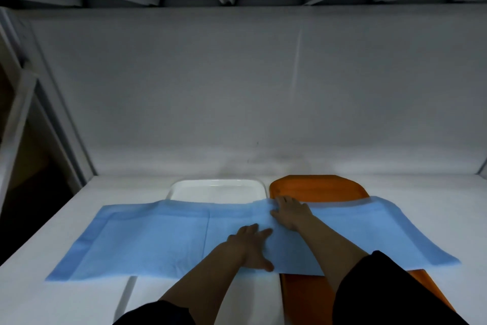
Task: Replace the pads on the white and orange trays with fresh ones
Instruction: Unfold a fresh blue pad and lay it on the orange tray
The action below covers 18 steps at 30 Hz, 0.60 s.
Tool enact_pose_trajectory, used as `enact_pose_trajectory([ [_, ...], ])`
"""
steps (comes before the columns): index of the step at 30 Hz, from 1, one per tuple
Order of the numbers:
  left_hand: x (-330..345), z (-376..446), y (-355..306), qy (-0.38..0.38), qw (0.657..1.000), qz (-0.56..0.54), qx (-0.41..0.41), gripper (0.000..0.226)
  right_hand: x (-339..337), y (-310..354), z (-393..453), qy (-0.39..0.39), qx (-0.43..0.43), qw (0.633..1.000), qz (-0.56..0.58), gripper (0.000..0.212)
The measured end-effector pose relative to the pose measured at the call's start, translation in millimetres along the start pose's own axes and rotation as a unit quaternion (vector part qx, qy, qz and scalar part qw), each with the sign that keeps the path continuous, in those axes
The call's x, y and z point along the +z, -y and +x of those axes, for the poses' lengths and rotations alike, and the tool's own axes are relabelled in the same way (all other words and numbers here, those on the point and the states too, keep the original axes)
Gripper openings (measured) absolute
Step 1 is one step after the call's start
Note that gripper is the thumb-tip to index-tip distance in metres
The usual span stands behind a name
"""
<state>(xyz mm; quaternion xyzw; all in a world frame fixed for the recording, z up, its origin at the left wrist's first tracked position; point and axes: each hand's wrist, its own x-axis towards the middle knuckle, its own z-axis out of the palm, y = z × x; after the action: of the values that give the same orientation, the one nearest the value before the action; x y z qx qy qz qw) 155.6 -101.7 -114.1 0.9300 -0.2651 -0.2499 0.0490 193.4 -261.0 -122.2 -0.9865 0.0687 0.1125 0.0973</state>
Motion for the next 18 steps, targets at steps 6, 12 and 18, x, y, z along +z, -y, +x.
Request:
enact_pose_trajectory([
  [6, 0, -1, -1, 0.012, 0.999, -0.007, 0.029, 0.087, 1, -5, 14, 0.010, 0.034, 0.999, 0.019, 0.059],
  [12, 1, 1, 3, 0.019, 0.998, 0.017, 0.049, 0.092, 1, -4, 27, 0.027, 0.027, 0.998, 0.056, 0.061],
  [18, 5, -1, 6, 0.016, 0.998, 0.030, 0.057, 0.099, -2, -10, 31, -0.036, 0.050, 0.997, 0.039, 0.046],
])
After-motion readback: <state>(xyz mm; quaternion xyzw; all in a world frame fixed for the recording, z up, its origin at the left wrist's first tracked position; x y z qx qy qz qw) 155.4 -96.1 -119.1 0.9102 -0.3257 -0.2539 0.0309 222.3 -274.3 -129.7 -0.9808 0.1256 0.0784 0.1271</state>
